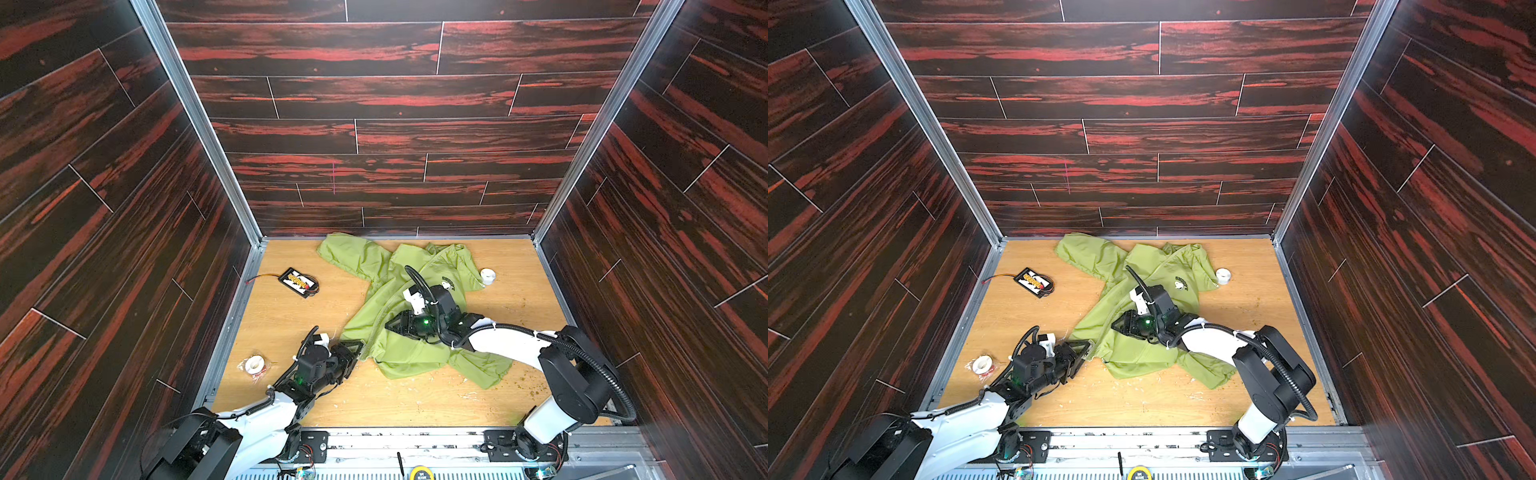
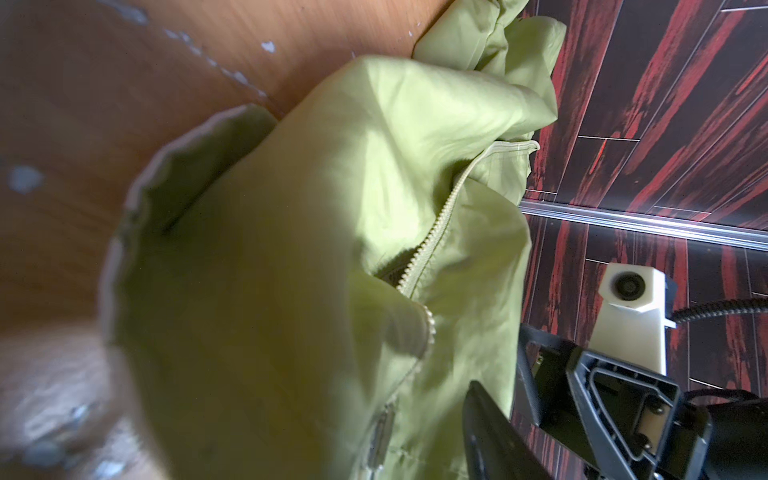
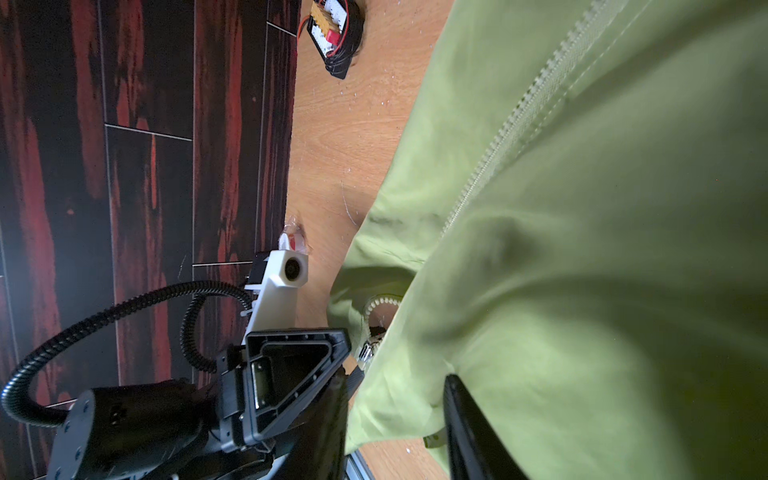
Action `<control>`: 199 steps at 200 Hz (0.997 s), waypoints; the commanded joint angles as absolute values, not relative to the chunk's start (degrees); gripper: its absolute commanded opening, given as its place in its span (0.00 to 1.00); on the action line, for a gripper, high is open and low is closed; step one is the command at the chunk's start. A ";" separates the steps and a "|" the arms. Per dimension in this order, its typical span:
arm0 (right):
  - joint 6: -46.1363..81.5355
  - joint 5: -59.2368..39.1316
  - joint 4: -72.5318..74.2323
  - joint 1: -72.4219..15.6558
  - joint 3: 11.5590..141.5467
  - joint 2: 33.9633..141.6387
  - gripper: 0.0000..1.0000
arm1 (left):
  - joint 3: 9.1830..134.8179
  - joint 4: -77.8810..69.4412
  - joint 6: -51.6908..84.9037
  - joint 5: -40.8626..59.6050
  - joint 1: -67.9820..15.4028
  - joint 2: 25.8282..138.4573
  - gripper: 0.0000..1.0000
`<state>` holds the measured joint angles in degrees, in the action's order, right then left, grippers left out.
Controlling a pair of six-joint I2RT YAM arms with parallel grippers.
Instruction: Zip up the jacket
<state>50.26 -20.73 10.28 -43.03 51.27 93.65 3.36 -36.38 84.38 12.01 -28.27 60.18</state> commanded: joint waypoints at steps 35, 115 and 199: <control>49.54 -20.39 9.63 -43.36 52.74 93.92 0.40 | 4.66 -39.83 84.70 12.55 -28.05 64.02 0.48; 49.42 -20.39 9.62 -43.35 52.38 93.52 0.40 | 4.92 -42.67 84.89 12.21 -28.08 65.61 0.28; 46.66 -20.39 5.37 -41.92 54.71 90.25 0.40 | 6.50 -44.17 79.92 14.04 -28.05 63.27 0.00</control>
